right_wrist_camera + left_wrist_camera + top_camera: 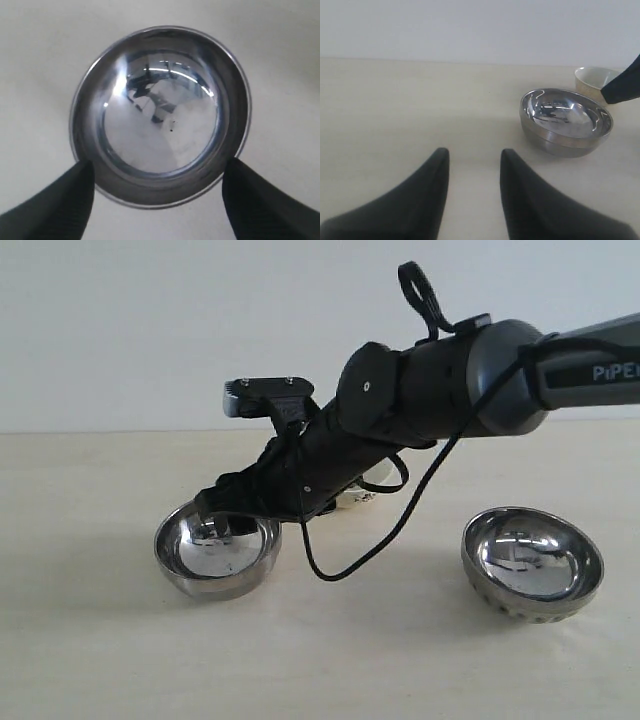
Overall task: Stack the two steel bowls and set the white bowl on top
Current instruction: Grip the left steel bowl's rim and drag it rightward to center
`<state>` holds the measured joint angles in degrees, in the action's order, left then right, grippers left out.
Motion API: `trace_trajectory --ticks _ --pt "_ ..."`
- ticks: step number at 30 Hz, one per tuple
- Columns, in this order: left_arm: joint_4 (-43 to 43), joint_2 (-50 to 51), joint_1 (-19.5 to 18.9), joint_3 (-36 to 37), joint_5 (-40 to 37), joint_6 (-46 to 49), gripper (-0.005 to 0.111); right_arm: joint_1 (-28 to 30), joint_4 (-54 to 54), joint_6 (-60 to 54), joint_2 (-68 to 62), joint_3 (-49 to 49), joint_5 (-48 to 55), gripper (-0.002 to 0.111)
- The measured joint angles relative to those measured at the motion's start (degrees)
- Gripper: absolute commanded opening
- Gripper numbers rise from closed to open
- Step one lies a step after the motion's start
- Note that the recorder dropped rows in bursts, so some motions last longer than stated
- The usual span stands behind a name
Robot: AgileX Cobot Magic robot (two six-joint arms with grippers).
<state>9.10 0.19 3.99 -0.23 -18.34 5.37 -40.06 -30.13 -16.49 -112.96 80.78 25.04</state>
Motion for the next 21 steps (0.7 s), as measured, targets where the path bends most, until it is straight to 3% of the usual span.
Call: trace_trajectory --ticks 5,11,13,18,21 --pt "0.0 0.0 0.0 0.0 0.0 0.0 0.032 0.0 13.36 12.64 -3.64 0.23 -3.7 0.065" --pt "0.0 0.0 0.0 0.0 0.0 0.0 0.032 0.0 15.02 16.49 -7.82 0.23 -7.38 0.062" --pt "0.0 0.0 0.0 0.0 0.0 0.0 0.032 0.0 15.02 17.16 -8.62 0.23 -8.34 0.049" --pt "0.0 0.0 0.0 0.0 0.0 0.0 0.032 0.0 15.02 17.54 -8.9 0.23 -10.11 0.003" --pt "0.0 0.0 0.0 0.0 0.0 0.0 0.032 0.0 15.45 15.54 -8.9 0.23 -10.5 0.0"
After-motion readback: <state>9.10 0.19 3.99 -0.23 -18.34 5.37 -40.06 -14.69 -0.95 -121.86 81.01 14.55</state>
